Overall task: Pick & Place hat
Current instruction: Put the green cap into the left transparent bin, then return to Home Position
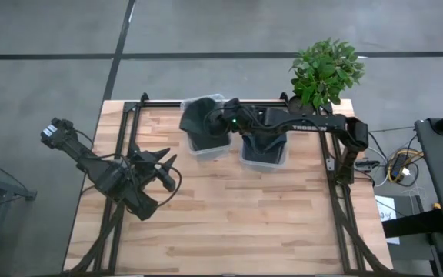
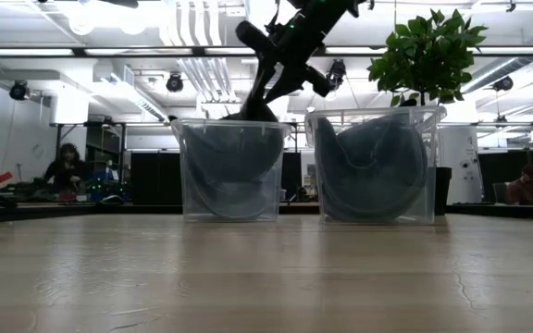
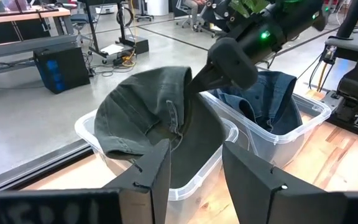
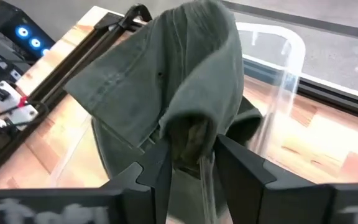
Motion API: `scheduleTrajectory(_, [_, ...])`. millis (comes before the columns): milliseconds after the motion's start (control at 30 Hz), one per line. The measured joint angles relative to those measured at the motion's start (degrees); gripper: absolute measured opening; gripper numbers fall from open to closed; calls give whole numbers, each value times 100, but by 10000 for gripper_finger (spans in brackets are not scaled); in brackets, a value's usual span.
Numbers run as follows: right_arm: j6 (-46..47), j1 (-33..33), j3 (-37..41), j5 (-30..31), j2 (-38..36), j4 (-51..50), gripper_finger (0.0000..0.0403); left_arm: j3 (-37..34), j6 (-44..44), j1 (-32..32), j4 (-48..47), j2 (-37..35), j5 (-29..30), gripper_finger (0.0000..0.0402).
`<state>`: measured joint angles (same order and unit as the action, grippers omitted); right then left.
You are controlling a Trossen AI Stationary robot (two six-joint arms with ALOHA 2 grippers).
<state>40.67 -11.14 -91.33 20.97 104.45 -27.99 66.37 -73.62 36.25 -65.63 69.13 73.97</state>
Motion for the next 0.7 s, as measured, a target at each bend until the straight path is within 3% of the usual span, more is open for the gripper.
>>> scheduleTrajectory(467, [-500,68,0,138,-512,-207,86,2,32,2,58,-1,66,139])
scheduleTrajectory(600, [-698,68,5,-74,-508,-273,74,2,32,5,68,-1,74,139])
scheduleTrajectory(700, [-1364,235,3,-380,-619,-280,64,2,122,44,68,-1,92,139])
